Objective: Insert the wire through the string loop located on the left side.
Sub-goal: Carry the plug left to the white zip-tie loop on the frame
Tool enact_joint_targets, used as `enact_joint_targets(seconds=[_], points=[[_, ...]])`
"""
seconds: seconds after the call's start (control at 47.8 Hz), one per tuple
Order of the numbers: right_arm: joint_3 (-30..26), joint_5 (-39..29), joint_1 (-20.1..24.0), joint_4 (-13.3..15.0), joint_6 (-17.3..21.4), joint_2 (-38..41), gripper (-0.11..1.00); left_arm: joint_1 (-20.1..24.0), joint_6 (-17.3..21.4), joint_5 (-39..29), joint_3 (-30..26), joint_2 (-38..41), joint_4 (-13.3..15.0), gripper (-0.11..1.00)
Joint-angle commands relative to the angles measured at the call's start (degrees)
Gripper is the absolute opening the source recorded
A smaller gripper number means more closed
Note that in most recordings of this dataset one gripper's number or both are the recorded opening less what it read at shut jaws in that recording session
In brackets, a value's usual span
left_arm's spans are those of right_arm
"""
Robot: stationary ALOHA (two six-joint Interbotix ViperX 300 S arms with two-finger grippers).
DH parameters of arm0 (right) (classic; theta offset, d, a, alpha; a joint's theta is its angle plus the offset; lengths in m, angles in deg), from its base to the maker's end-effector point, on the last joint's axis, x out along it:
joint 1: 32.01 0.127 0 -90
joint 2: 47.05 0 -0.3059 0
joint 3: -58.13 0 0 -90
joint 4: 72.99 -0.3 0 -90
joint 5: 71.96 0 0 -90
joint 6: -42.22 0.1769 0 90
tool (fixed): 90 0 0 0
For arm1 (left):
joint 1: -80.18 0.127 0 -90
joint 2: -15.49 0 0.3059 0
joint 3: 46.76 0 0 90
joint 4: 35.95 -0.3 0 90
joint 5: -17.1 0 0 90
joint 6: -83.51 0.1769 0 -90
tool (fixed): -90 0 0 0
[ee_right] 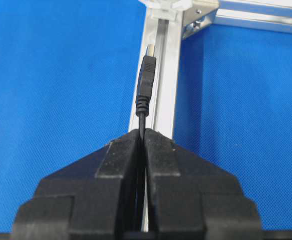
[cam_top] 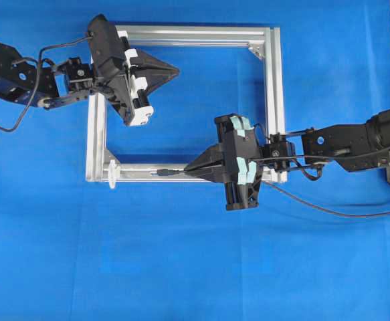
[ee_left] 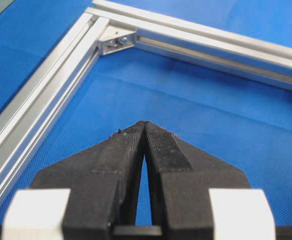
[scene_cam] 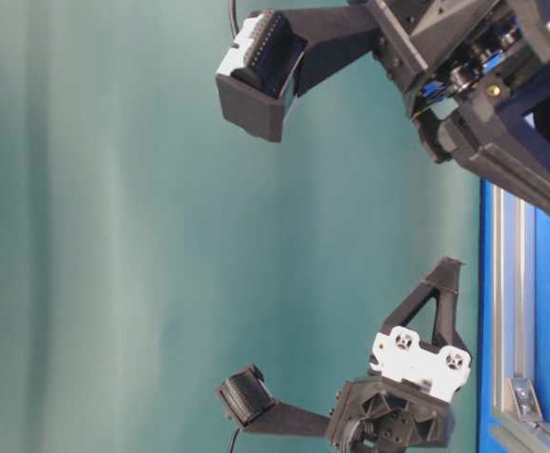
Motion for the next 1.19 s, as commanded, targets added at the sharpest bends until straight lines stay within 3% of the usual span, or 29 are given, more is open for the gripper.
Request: enact_joint_targets(seconds=[0.0,0.188,0.816,1.172], points=[[-0.44,0.18,-0.18,-0.09,0.09,-1.93,0.0,-0.09,0.0,0.35,-0.44,-1.67,-0.18,0.0],[-1.76,0.44,0.0,-0.18,0.18,-1.23,0.0,-0.09,0.0,0.35,-0.62,-1.67,-0.18,0.0],[-14.15,-5.1,0.18,0.09,0.0,6.06,0.0,-0.09,-0.09,0.26,-0.35,-1.85,-0.18,0.0],[-16.35,-7.65,0.18,0.09,0.0,7.47,0.0,-0.09,-0.09,0.35,0.09,-2.11,-0.18,0.0]])
